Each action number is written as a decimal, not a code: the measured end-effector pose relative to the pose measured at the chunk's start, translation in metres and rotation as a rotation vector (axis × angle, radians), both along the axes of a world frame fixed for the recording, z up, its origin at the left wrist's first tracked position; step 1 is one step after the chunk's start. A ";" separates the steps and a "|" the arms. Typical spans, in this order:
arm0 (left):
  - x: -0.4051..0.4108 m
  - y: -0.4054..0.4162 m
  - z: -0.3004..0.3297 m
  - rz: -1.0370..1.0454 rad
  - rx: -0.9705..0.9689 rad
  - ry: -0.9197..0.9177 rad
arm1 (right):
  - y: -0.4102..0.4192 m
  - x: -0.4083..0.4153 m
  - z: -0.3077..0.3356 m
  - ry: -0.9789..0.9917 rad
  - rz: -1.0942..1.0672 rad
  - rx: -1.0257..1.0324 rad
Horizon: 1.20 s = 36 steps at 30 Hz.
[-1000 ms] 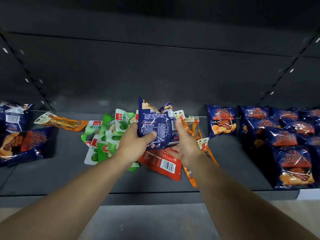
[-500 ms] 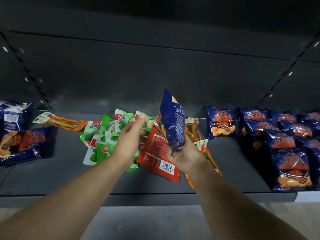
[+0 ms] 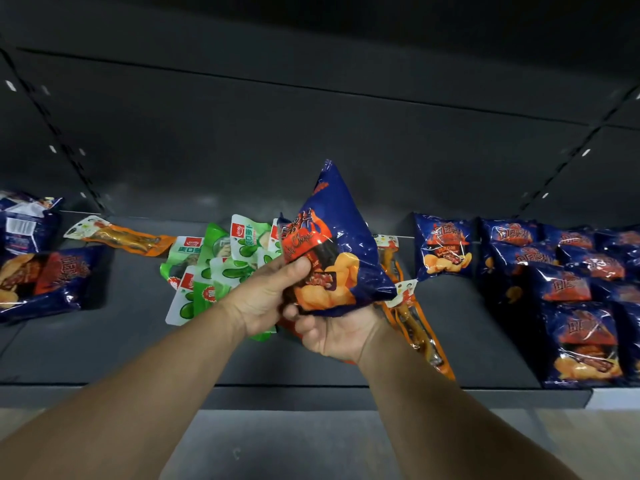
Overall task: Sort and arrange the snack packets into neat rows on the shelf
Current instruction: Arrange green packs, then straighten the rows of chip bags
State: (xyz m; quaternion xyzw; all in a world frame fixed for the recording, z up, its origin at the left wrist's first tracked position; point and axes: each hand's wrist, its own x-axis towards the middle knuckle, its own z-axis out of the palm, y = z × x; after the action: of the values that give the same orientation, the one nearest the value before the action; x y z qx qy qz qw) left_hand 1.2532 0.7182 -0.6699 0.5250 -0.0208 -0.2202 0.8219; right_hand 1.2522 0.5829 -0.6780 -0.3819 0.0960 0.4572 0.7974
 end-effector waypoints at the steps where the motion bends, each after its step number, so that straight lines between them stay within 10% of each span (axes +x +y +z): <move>1: 0.000 0.000 0.000 -0.005 -0.007 0.000 | -0.002 0.000 0.000 -0.013 0.031 -0.016; 9: 0.006 -0.004 -0.007 0.093 -0.080 -0.006 | -0.016 0.005 -0.013 -0.106 0.048 -0.375; 18: 0.017 0.017 -0.016 0.361 0.095 0.059 | -0.048 0.023 -0.011 -0.089 -0.560 -0.526; 24: 0.015 0.008 -0.022 0.375 0.403 0.014 | -0.036 0.023 0.002 -0.453 -0.293 -0.532; 36: 0.011 -0.003 -0.021 0.288 0.356 0.059 | -0.043 0.023 -0.019 -0.561 -0.297 -0.670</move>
State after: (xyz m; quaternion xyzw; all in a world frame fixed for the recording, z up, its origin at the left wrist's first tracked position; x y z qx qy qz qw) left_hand 1.2643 0.7148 -0.6908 0.6527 0.1177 -0.1162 0.7394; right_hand 1.2750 0.5404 -0.6970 -0.7099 0.0726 0.1604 0.6819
